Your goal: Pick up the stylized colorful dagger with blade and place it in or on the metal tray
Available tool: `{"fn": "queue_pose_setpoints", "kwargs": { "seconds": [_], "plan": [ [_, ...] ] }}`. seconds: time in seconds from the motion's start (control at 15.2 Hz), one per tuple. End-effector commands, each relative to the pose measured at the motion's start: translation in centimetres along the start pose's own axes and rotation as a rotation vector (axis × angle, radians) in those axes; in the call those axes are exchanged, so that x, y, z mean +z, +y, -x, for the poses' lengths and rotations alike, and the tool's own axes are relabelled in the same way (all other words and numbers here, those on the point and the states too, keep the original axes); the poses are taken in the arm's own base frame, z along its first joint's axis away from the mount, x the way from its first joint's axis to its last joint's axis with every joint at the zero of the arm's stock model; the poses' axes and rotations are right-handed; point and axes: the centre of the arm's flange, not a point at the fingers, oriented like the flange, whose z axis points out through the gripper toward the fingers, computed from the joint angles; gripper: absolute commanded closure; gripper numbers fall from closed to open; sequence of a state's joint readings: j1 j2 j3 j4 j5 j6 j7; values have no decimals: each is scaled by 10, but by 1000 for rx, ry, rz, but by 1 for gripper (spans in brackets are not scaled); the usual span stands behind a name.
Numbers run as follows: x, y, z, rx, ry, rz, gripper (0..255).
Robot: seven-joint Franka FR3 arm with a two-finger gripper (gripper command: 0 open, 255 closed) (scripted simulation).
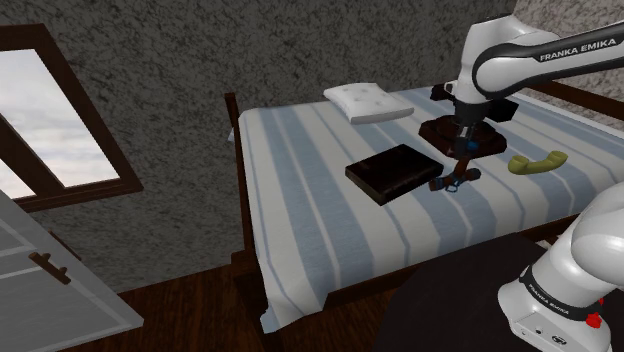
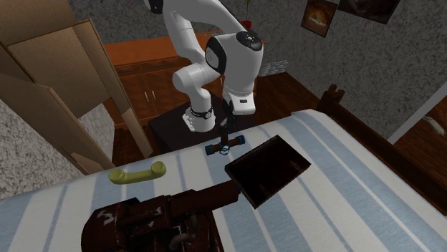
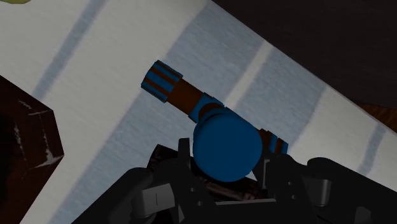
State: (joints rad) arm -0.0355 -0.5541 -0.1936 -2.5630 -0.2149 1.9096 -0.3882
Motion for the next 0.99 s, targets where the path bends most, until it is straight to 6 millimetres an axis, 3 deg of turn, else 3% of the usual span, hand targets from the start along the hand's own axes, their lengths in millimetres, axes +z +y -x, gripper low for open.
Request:
{"fn": "queue_pose_setpoints", "kwargs": {
  "seconds": [0.0,0.92],
  "plan": [
    [-10,1,1,0,0,0,255],
    [-83,4,11,0,0,0,255]
  ]
}}
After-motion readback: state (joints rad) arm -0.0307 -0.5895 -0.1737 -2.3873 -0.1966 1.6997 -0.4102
